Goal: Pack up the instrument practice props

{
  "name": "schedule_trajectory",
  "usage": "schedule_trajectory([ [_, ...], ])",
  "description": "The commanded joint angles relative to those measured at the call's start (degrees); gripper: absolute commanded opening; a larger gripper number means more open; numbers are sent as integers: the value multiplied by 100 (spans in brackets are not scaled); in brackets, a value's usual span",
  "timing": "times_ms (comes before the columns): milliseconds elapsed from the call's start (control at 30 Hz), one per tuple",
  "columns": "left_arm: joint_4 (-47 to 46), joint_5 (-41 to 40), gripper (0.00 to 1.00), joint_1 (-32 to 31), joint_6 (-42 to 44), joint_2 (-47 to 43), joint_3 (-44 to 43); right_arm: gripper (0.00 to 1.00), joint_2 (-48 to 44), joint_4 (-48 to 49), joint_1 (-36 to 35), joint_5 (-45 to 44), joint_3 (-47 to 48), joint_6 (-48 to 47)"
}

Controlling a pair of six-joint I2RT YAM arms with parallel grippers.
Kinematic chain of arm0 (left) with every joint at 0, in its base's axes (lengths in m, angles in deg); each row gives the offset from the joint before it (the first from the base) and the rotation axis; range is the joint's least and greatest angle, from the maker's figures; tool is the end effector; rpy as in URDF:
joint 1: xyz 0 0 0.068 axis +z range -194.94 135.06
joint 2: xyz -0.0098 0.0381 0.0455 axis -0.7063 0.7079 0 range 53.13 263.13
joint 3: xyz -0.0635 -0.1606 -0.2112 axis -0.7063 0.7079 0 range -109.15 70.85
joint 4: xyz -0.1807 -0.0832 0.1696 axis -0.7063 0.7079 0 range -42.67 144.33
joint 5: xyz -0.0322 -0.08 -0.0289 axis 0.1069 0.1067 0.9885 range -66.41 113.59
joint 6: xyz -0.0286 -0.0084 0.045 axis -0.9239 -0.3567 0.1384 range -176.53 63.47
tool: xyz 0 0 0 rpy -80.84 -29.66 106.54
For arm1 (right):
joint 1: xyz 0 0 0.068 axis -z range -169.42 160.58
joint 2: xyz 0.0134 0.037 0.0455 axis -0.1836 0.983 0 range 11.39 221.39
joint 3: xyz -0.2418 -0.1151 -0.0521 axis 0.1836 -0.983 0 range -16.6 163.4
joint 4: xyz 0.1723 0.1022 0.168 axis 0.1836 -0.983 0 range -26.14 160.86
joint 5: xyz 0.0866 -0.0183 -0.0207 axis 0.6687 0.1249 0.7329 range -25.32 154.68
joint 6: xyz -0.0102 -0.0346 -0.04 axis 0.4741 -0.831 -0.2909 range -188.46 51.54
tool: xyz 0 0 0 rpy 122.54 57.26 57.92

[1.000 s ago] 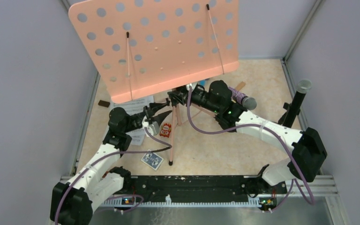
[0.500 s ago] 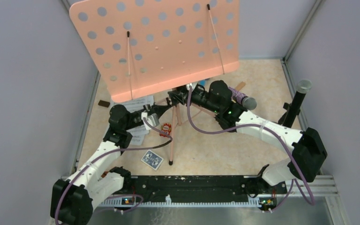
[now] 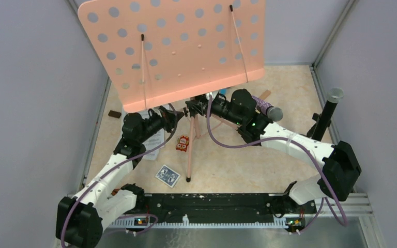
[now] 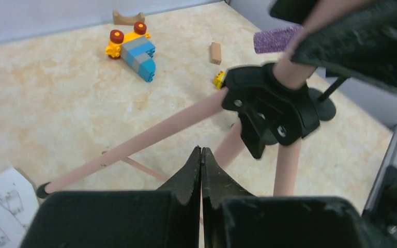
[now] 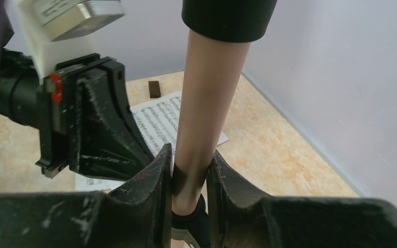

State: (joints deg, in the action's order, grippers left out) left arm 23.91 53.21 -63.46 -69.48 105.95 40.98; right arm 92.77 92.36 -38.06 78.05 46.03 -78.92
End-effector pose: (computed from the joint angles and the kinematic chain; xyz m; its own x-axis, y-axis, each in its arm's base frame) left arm 0.1977 -0.0849 0.2844 -0.1595 -0.1521 -0.9754 0.7276 0.6497 -0.2202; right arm 0.2185 0.2608 0.3579 0.1916 -0.0497 -0.9802 -0.8624 0.4684 -0.1923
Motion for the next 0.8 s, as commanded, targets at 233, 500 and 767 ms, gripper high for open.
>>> schedule_trajectory([
  [233, 571, -434, 41, 7, -2111, -295, 91, 0, -11, -1251, -22, -252, -519, -509],
  [500, -396, -468, 99, 7, -1725, -1299, 953, 11, -257, -693, -22, -701, -698, 162],
  [767, -785, 211, 99, -1, -1186, -1550, 1049, 68, -607, -948, -18, -1231, -648, 976],
])
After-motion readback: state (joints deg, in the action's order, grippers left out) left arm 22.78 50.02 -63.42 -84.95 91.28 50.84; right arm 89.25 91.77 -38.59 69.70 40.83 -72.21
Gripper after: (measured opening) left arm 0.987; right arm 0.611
